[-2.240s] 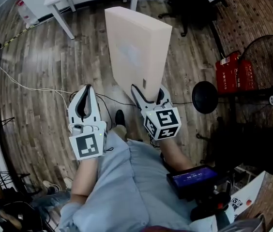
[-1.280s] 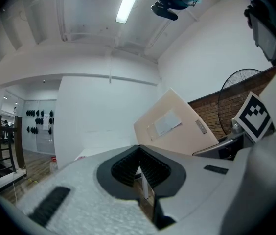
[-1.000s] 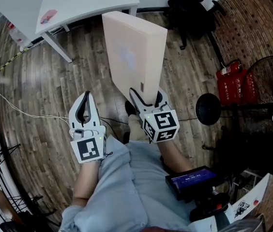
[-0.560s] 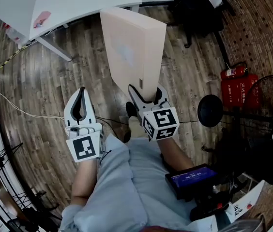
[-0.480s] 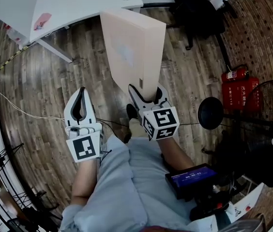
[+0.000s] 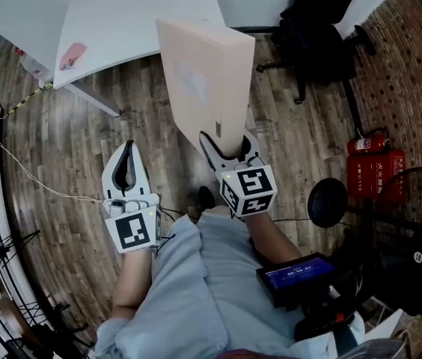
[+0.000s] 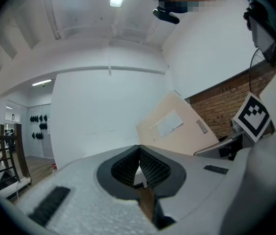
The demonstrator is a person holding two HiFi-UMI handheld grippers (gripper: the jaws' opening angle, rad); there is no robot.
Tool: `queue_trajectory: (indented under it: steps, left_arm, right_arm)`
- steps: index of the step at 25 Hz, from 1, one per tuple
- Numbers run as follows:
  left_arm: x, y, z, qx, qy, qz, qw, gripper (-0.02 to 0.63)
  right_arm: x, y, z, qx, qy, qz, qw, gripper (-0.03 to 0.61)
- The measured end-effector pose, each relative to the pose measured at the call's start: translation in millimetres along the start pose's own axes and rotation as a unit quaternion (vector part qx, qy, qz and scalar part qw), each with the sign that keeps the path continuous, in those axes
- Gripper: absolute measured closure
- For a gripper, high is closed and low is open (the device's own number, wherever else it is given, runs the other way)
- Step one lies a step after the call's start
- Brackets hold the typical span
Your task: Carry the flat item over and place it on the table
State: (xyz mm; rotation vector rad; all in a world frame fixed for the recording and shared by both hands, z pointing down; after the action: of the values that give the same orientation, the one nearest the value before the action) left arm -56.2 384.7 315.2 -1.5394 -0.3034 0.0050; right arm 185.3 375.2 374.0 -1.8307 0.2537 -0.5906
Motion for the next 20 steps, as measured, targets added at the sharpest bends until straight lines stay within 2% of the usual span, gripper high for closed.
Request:
queue_trajectory:
  steps: [9, 12, 20]
  left_arm:
    - [-1.4, 0.9, -36.6, -0.001, 0.019, -0.004, 0.9998, 0.604]
    - [-3.4, -2.1, -46.7, -0.013, 0.026, -0.001, 0.9996, 0.604]
    - [-28.1, -18.7, -88.8, -0.019, 0.035, 0.006, 0.9992, 0.604]
  right_arm:
    - [29.7, 19.0, -34.4, 0.006, 0.011, 0.006, 1.0, 0.304]
    - [36.1, 21.3, -45.2, 0.004, 0.013, 0.007, 1.0, 0.304]
    - [43.6, 30.6, -97.3, -0.006, 0.022, 0.013, 1.0, 0.302]
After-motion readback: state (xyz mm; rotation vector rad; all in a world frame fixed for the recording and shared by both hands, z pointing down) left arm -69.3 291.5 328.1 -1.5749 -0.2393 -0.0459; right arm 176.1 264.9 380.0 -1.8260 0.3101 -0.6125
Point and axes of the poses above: the fingertips, and each gripper's own axes: z backward along the fingers, x to its right, y out of its top, the point moved 10 cm from there along z, backward along the fingers, and after that the axes turned 10 degrees about y, right-handed, at the moved point
